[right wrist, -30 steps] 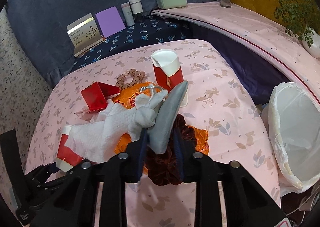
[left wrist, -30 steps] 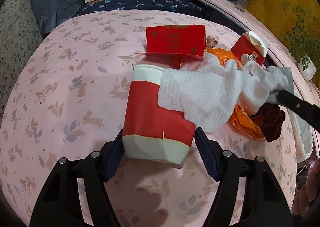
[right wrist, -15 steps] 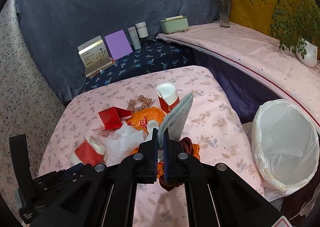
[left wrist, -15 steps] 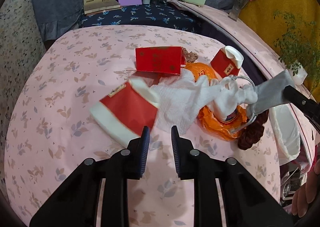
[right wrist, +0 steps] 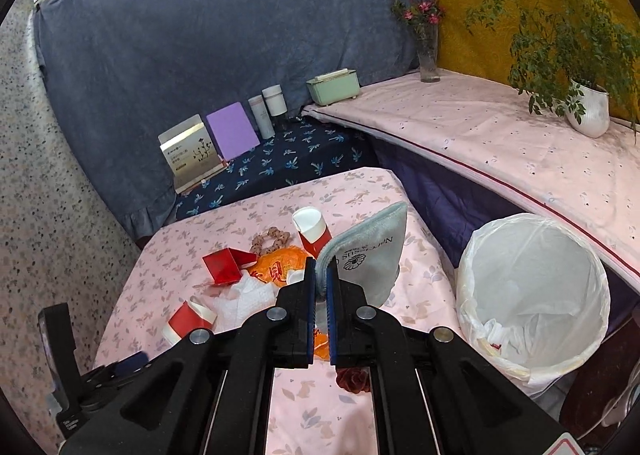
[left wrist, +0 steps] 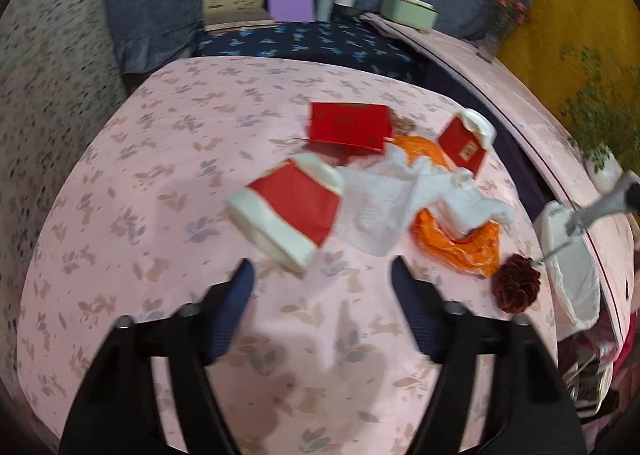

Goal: Collect trash
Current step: 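Grasp the grey mask with the right gripper while the left grasps the red cup, then carry the red cup and grey mask into the wastebasket and release both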

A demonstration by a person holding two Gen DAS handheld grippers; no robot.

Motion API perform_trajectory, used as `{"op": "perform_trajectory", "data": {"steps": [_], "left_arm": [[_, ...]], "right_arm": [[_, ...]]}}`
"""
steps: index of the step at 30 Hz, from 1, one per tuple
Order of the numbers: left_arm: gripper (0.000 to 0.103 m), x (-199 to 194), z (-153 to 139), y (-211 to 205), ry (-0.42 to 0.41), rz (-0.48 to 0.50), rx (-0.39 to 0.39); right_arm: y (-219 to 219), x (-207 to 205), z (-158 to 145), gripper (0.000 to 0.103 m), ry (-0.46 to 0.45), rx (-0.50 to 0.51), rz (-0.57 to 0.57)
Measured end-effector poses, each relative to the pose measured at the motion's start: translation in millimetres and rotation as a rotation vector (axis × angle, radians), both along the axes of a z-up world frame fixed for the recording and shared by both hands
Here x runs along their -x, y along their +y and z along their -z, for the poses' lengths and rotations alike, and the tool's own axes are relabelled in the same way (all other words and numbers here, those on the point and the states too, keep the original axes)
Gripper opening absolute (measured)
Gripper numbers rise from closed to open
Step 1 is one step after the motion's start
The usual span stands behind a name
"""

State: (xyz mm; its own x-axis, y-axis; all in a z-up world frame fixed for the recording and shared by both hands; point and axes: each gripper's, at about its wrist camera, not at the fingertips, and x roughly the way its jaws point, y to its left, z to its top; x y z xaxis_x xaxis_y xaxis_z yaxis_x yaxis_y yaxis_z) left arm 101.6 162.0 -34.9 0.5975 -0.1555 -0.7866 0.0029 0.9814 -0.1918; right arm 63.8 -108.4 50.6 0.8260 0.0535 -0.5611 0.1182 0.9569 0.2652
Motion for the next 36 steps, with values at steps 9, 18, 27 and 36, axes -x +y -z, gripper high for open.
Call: {"op": "perform_trajectory", "data": {"steps": [9, 18, 27, 36], "left_arm": [[0.076, -27, 24, 34, 0.094, -0.095, 0.076], [0.076, -73, 47, 30, 0.131, -0.100, 0.067], [0.053, -81, 55, 7, 0.139, -0.028, 0.065], [0.036, -61, 23, -10, 0.070, 0.010, 0.031]], "right_arm": [[13, -12, 11, 0.004, 0.023, -0.011, -0.028], [17, -35, 32, 0.004, 0.076, -0.015, -0.029], [23, -49, 54, 0.004, 0.134, -0.026, -0.043], [25, -41, 44, 0.005, 0.110, -0.027, -0.055]]}}
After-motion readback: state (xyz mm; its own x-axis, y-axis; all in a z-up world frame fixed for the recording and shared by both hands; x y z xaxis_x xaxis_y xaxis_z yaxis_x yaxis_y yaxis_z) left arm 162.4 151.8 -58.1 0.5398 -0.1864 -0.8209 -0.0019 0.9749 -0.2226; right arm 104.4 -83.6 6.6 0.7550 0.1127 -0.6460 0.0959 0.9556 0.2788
